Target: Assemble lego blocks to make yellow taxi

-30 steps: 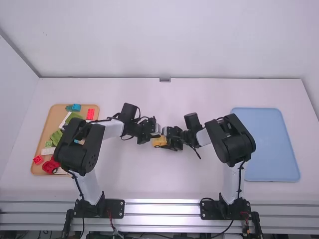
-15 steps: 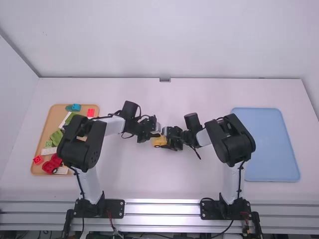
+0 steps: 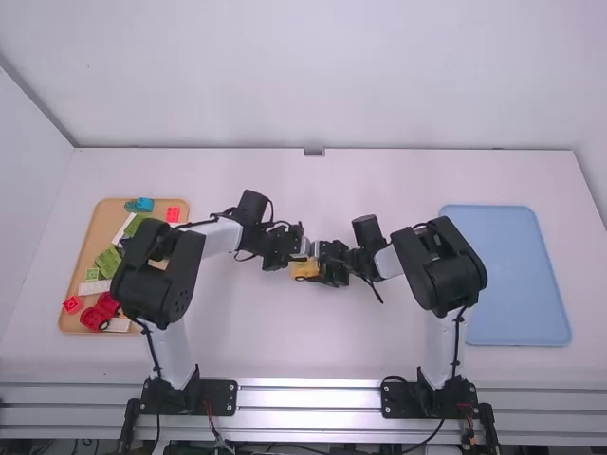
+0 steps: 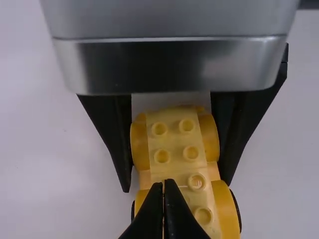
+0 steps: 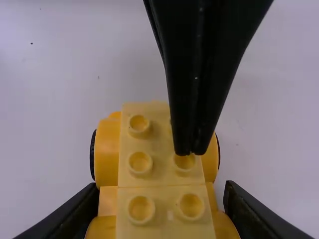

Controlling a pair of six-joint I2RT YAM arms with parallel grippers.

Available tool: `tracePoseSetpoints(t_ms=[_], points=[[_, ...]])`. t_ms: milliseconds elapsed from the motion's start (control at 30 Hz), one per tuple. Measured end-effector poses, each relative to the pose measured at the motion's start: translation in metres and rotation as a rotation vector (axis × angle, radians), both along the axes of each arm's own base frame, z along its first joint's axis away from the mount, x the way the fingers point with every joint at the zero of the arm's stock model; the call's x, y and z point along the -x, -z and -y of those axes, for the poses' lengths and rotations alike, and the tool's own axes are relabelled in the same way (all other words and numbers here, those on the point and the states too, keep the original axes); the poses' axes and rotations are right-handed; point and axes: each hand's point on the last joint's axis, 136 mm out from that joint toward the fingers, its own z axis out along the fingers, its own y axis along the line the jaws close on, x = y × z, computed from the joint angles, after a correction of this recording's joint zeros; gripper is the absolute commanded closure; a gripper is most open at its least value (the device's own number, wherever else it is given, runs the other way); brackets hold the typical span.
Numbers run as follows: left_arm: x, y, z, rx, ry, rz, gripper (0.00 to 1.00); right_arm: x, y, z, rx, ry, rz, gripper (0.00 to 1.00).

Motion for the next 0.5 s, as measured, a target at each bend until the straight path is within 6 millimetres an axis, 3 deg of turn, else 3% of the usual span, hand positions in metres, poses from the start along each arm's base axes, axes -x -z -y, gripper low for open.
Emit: tracePoseSetpoints(t_ms=[367,500], points=[[0.004,-0.008,0.000,-0.108,0.006,-0.080,0.98,-0.002,0.000,-0.002,0.005,-0.001,0.021,0.46],[-0.008,-0.021,0.000,-0.109,-0.003,-0.066,0.98,-0.002,0.000,-0.002,0.005,-0.001,0.022,0.44]])
